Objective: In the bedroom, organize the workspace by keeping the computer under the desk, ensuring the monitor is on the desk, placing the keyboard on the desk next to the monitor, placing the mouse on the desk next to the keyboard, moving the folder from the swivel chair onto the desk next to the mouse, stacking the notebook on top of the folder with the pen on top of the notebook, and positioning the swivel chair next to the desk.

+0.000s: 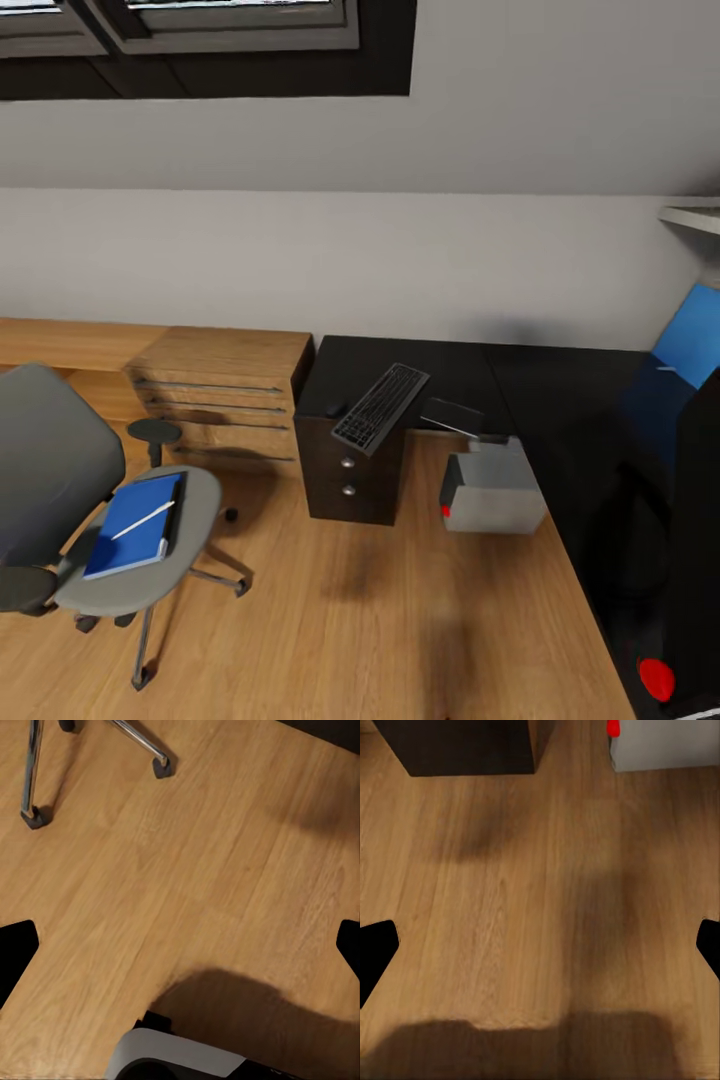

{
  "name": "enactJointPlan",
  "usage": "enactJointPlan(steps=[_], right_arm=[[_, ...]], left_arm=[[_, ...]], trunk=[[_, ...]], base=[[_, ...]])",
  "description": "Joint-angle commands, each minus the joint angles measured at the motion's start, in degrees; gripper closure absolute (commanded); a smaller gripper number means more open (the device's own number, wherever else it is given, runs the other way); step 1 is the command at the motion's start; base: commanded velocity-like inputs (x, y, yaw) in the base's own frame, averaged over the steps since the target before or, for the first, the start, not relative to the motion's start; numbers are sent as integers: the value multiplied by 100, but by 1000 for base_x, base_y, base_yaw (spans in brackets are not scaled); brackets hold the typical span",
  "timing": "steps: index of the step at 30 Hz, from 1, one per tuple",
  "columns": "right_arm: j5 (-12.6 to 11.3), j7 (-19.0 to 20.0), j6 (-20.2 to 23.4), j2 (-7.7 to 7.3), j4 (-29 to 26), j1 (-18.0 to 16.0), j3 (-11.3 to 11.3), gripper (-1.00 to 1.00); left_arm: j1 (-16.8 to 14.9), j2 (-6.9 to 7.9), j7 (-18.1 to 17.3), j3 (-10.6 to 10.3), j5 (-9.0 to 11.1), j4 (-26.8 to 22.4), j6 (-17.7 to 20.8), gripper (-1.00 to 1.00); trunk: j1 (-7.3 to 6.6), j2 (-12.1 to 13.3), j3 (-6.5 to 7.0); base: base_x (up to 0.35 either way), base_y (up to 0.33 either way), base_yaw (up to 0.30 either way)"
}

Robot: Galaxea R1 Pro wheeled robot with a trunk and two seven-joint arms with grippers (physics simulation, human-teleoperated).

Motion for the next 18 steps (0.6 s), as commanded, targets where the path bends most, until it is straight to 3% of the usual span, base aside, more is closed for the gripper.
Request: enactJointPlan(steps=[1,18], right_arm=[[-59,20,-21,2,8,-5,39,-100],[-54,20,-28,-1,8,-5,39,-100]], left_arm=[[-4,0,-51,11,55,6,-11,-100],[-4,0,-51,11,55,6,-8,-100]], trunk=[[-2,-8,-9],[-2,-8,-8]], base=[[-325,84,0],[-325,32,-3]])
